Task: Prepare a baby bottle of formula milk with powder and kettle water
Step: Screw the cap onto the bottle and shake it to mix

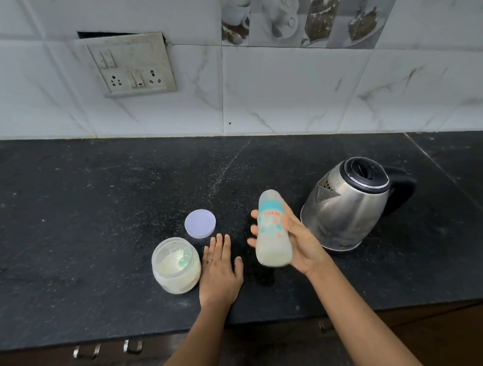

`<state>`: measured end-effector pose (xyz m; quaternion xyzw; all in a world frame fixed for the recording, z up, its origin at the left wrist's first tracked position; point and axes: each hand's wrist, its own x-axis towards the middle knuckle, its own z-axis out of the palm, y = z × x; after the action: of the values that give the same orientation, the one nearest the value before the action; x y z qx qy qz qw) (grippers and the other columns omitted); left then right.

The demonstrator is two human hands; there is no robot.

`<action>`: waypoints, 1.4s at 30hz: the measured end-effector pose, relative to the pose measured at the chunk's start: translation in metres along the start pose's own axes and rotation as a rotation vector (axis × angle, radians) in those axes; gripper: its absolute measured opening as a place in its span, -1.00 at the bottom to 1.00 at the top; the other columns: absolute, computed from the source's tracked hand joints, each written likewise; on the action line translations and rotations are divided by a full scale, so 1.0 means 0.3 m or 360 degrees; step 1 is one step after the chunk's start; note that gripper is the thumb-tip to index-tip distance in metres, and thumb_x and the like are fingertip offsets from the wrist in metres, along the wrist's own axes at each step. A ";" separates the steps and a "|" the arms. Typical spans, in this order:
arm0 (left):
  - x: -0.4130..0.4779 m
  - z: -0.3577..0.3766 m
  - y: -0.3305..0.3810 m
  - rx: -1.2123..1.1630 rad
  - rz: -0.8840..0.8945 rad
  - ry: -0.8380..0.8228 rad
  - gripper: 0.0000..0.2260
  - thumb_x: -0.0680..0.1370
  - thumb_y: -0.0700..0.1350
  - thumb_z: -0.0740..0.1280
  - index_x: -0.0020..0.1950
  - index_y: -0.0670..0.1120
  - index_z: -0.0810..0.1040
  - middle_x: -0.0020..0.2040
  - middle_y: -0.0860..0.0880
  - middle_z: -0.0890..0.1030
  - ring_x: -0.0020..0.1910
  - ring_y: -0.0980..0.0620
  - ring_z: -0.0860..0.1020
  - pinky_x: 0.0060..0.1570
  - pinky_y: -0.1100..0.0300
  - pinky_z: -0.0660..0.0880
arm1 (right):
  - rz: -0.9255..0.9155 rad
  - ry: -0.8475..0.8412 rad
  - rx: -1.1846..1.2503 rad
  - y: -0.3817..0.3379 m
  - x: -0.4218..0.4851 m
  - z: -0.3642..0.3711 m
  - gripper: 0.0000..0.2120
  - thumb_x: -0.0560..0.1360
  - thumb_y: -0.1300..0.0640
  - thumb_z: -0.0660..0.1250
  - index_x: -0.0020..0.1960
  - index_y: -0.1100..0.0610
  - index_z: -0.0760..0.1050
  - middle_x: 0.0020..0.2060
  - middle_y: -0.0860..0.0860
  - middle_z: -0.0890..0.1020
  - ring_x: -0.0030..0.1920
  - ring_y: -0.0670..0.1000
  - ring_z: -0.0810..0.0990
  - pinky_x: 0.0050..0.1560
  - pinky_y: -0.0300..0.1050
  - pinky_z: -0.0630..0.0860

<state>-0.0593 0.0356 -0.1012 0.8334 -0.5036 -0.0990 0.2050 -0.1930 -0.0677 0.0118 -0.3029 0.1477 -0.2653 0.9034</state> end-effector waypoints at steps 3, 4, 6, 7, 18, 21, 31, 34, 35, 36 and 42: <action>0.005 0.003 -0.004 0.0013 0.0010 -0.0009 -0.46 0.62 0.06 -0.02 0.57 -0.09 0.01 0.58 -0.06 0.02 0.56 0.02 -0.07 0.48 0.15 -0.26 | -0.0013 -0.0109 -0.0194 -0.008 -0.013 0.013 -0.02 0.28 0.13 0.61 0.54 -0.07 0.12 0.21 0.24 0.50 -0.02 0.20 0.62 0.02 0.22 0.59; 0.005 0.005 -0.005 0.0009 0.0012 -0.0011 -0.46 0.63 0.05 0.00 0.57 -0.09 0.01 0.58 -0.06 0.02 0.56 0.03 -0.07 0.48 0.15 -0.26 | -0.0027 -0.0046 -0.0150 -0.006 -0.008 0.023 0.03 0.22 0.12 0.65 0.54 -0.04 0.14 0.20 0.24 0.51 -0.03 0.20 0.63 -0.01 0.21 0.60; 0.001 0.006 -0.006 0.0009 0.0011 0.0001 -0.44 0.60 0.09 -0.06 0.57 -0.09 0.03 0.58 -0.07 0.05 0.56 0.02 -0.05 0.48 0.16 -0.25 | -0.0061 0.0161 0.0022 -0.006 -0.007 0.001 0.12 0.11 0.12 0.70 0.53 0.01 0.18 0.15 0.24 0.54 -0.05 0.19 0.66 -0.08 0.16 0.62; 0.000 0.005 -0.006 0.0009 0.0008 0.0001 -0.40 0.56 0.13 -0.13 0.57 -0.09 0.04 0.58 -0.07 0.06 0.56 0.02 -0.04 0.47 0.16 -0.26 | -0.0065 0.0121 0.0038 -0.007 -0.008 0.001 0.11 0.14 0.14 0.68 0.54 0.01 0.16 0.13 0.22 0.54 -0.07 0.17 0.65 -0.11 0.13 0.62; 0.000 -0.002 -0.005 0.0008 0.0004 -0.0027 -0.29 0.46 0.17 -0.26 0.57 -0.10 0.04 0.58 -0.07 0.05 0.56 0.02 -0.05 0.46 0.17 -0.28 | -0.0080 0.0142 0.0026 -0.026 -0.005 0.058 -0.02 0.14 0.15 0.68 0.45 -0.06 0.29 0.29 0.23 0.54 0.18 0.29 0.59 -0.02 0.42 0.54; 0.000 0.001 -0.005 0.0015 0.0004 -0.0038 -0.29 0.47 0.17 -0.26 0.57 -0.10 0.04 0.58 -0.07 0.06 0.56 0.02 -0.04 0.46 0.17 -0.27 | -0.0106 0.0307 -0.0096 -0.029 0.002 0.085 0.05 0.04 0.16 0.72 0.42 -0.06 0.30 0.21 0.25 0.55 0.07 0.23 0.65 0.03 0.36 0.56; 0.000 -0.004 -0.007 -0.0028 -0.0005 -0.0050 -0.34 0.51 0.13 -0.20 0.57 -0.10 0.03 0.58 -0.07 0.03 0.56 0.02 -0.06 0.46 0.17 -0.30 | 0.0013 0.0060 -0.0054 -0.031 -0.032 0.099 0.09 0.09 0.15 0.68 0.51 0.05 0.23 0.05 0.18 0.64 -0.03 0.15 0.66 -0.04 0.12 0.64; 0.003 0.003 -0.007 -0.0024 -0.0005 -0.0054 -0.38 0.54 0.10 -0.13 0.57 -0.10 0.04 0.58 -0.07 0.04 0.56 0.01 -0.06 0.45 0.19 -0.31 | 0.0059 -0.0014 0.0026 -0.034 -0.028 0.126 0.14 0.15 0.08 0.67 0.56 0.13 0.10 0.06 0.19 0.61 -0.07 0.17 0.66 -0.15 0.09 0.64; 0.004 0.007 -0.009 -0.0029 -0.0008 -0.0057 -0.38 0.53 0.11 -0.14 0.57 -0.09 0.06 0.58 -0.07 0.05 0.56 0.01 -0.06 0.46 0.18 -0.31 | 0.0064 -0.0144 -0.0095 -0.036 -0.033 0.145 0.07 0.23 0.08 0.63 0.56 0.10 0.09 0.12 0.20 0.59 -0.01 0.21 0.66 -0.09 0.16 0.63; 0.006 0.008 -0.011 -0.0035 -0.0008 -0.0058 -0.37 0.52 0.12 -0.16 0.57 -0.09 0.08 0.58 -0.07 0.05 0.56 0.01 -0.06 0.47 0.16 -0.29 | 0.0040 -0.0283 -0.0232 -0.041 -0.038 0.166 0.00 0.30 0.09 0.59 0.57 0.04 0.07 0.18 0.21 0.55 0.04 0.23 0.64 -0.03 0.21 0.61; 0.002 0.005 -0.008 -0.0029 0.0004 -0.0034 -0.33 0.51 0.15 -0.20 0.57 -0.10 0.04 0.58 -0.07 0.05 0.56 0.02 -0.05 0.46 0.18 -0.30 | -0.0284 0.0246 0.0339 -0.047 0.032 0.148 0.05 0.19 0.14 0.64 0.55 0.09 0.16 0.13 0.20 0.53 0.04 0.19 0.67 -0.05 0.17 0.61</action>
<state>-0.0577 0.0357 -0.1034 0.8298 -0.5057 -0.1123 0.2073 -0.1717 -0.0619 0.0541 -0.1960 0.1603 -0.3811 0.8892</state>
